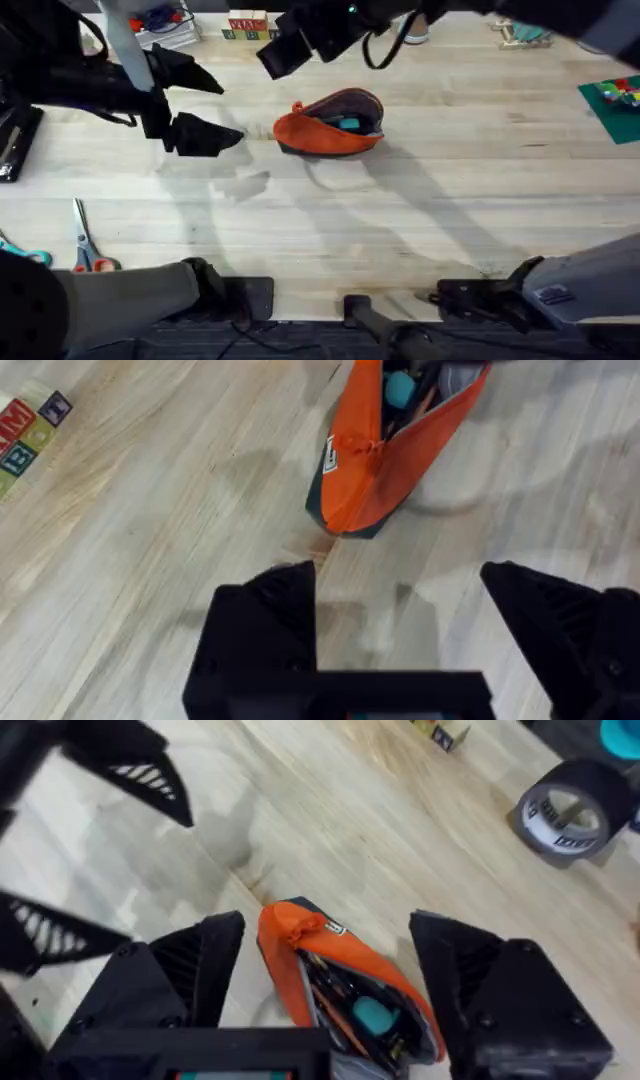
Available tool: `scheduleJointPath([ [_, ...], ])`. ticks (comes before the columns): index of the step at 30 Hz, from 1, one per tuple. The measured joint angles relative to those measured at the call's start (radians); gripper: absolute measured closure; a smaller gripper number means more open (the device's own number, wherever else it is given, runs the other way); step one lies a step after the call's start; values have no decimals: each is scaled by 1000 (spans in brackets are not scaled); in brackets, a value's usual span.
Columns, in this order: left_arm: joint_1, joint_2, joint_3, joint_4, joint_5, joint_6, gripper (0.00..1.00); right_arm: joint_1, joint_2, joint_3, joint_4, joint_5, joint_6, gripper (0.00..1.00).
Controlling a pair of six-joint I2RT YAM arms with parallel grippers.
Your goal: Unzip the bag, pick up the pens from the table one at a time and place them inside, then zip the bag closed.
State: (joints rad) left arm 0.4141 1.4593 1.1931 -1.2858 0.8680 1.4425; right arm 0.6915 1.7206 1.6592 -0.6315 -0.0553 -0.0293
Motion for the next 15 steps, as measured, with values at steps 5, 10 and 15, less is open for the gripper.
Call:
scheduleJointPath([
  [5, 0, 0, 0, 0, 0, 2, 7, 2, 49, 0, 41, 44, 71, 5],
  [10, 0, 0, 0, 0, 0, 2, 7, 6, 86, 0, 55, 111, 154, 5],
  [15, 0, 0, 0, 0, 0, 2, 8, 8, 124, 0, 55, 142, 217, 5],
])
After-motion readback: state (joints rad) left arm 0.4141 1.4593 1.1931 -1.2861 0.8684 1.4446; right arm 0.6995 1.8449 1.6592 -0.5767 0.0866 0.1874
